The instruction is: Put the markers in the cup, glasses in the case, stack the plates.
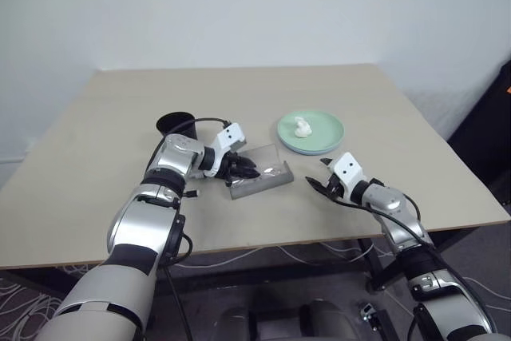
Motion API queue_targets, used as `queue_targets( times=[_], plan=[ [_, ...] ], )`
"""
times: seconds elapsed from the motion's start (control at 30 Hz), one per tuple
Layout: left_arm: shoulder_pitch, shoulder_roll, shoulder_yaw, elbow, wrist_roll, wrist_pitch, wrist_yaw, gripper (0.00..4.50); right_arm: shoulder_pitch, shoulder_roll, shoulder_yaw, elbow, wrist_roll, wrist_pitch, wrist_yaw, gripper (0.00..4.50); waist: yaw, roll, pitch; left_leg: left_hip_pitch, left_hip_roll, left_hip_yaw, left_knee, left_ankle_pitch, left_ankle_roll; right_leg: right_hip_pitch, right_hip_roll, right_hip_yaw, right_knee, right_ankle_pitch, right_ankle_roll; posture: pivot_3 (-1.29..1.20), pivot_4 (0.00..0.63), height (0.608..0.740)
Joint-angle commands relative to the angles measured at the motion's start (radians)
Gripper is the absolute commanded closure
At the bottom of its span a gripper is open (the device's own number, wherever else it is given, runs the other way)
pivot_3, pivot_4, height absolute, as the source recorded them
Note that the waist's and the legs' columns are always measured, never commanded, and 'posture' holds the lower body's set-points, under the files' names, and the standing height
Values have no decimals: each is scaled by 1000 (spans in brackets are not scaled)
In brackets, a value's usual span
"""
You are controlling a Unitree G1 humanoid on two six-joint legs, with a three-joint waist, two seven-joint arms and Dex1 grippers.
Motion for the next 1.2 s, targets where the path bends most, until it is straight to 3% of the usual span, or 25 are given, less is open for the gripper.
queue_targets(
  times=[0.03,0.13,0.27,0.47,0.73,1.07,1.2],
  plan=[
    [-59,-6,53,-6,-31,-37,89,2895,-21,1,-11,-34,5,-7,-2,1134,0,0,0,0,0,0,0,0,0,0,0,0,0,0,0,0,0,740],
    [-77,-6,73,2,-25,-57,161,3268,-20,2,-9,-36,4,-7,-2,1134,0,0,0,0,0,0,0,0,0,0,0,0,0,0,0,0,0,740],
    [-97,-1,41,18,38,-112,309,4486,-26,5,-9,-33,5,-8,-1,1134,0,0,0,0,0,0,0,0,0,0,0,0,0,0,0,0,0,740],
    [-88,10,-99,49,217,-215,517,4486,-31,6,-12,-42,11,-9,5,1134,0,0,0,0,0,0,0,0,0,1,0,0,0,2,3,0,0,740],
    [-77,-11,-168,93,312,-215,627,4486,-27,10,-15,-62,18,-3,8,1134,0,0,0,0,0,0,0,0,0,0,0,0,0,2,3,0,0,740],
    [-48,2,-227,113,390,-202,647,4486,-5,10,-18,-93,18,13,2,1134,0,0,0,0,0,0,0,0,0,0,0,0,0,2,2,0,0,740],
    [-40,-4,-189,110,347,-201,592,4486,-4,12,-18,-94,18,17,0,1134,0,0,0,1,0,1,0,0,0,0,0,0,0,2,2,0,0,740]
  ],
)
